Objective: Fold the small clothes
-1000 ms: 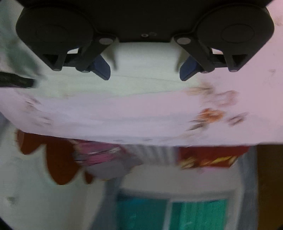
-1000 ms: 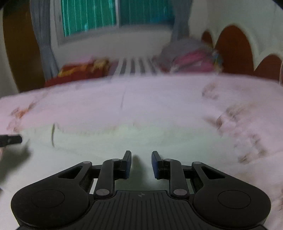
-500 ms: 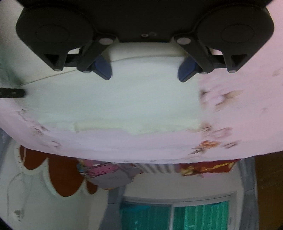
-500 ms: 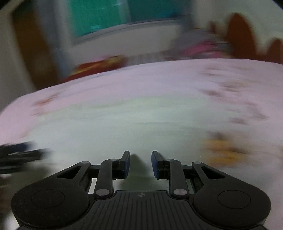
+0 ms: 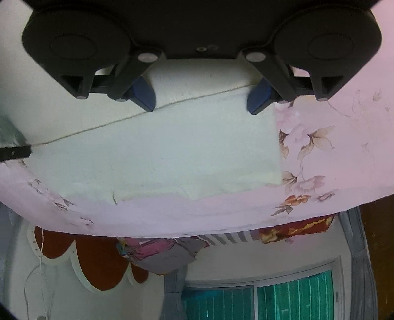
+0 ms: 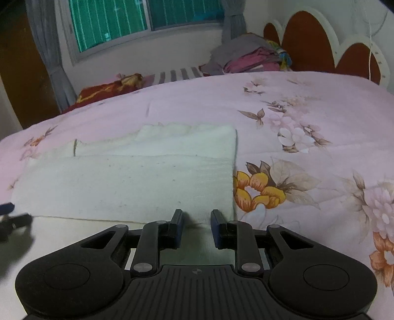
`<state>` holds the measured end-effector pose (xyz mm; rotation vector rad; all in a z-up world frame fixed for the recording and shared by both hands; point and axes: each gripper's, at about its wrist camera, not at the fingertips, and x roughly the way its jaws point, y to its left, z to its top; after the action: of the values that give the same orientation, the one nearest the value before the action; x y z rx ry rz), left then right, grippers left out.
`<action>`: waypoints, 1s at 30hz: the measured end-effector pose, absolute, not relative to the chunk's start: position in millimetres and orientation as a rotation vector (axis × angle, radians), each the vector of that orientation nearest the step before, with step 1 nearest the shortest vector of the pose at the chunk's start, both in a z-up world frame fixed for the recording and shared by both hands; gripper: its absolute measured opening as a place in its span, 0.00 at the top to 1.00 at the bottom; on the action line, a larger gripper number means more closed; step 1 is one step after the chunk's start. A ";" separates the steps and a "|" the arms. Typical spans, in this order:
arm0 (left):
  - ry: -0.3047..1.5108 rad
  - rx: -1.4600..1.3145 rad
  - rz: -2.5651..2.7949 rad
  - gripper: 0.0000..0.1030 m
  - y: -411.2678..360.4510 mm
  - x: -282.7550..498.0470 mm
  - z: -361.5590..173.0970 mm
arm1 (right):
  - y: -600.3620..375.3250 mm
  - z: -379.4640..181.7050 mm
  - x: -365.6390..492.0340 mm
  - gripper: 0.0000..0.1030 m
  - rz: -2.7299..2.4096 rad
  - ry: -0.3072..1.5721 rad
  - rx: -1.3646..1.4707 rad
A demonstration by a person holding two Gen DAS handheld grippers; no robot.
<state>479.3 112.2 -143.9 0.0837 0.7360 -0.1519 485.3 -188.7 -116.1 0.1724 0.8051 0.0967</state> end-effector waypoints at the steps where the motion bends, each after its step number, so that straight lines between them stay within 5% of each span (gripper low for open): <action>1: 0.732 0.077 -0.152 0.18 113.7 477.0 -141.2 | -190.7 -113.4 481.7 0.76 0.089 0.801 0.188; 4: 0.698 0.082 -0.135 0.03 116.6 464.4 -136.2 | -200.8 -106.4 468.7 0.76 0.049 0.763 0.222; 6: 0.691 0.101 -0.138 0.03 117.7 455.3 -134.8 | -204.5 -100.8 451.4 0.76 0.031 0.754 0.238; 7: 0.694 0.106 -0.139 0.03 117.9 450.3 -133.8 | -205.3 -99.0 443.0 0.68 0.024 0.759 0.239; 8: 0.698 0.107 -0.136 0.03 118.4 445.4 -132.9 | -205.4 -97.0 437.0 0.43 0.017 0.760 0.235; 10: 0.702 0.100 -0.129 0.03 121.5 435.1 -131.4 | -205.3 -93.0 419.5 0.32 0.019 0.735 0.224; 19: 0.708 0.088 -0.061 0.06 133.3 361.5 -122.8 | -200.2 -83.8 380.0 0.33 0.122 0.742 0.249; 25: 0.723 0.092 -0.029 0.10 126.4 299.4 -118.3 | -212.1 -75.2 334.7 0.45 0.173 0.732 0.267; 30: 0.762 0.035 -0.002 0.20 131.3 247.6 -118.3 | -243.9 -80.3 279.3 0.45 0.177 0.767 0.335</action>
<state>247.6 131.3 -118.3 0.0348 0.7617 -0.0024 279.3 -243.9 -80.3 0.3355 0.7671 0.1771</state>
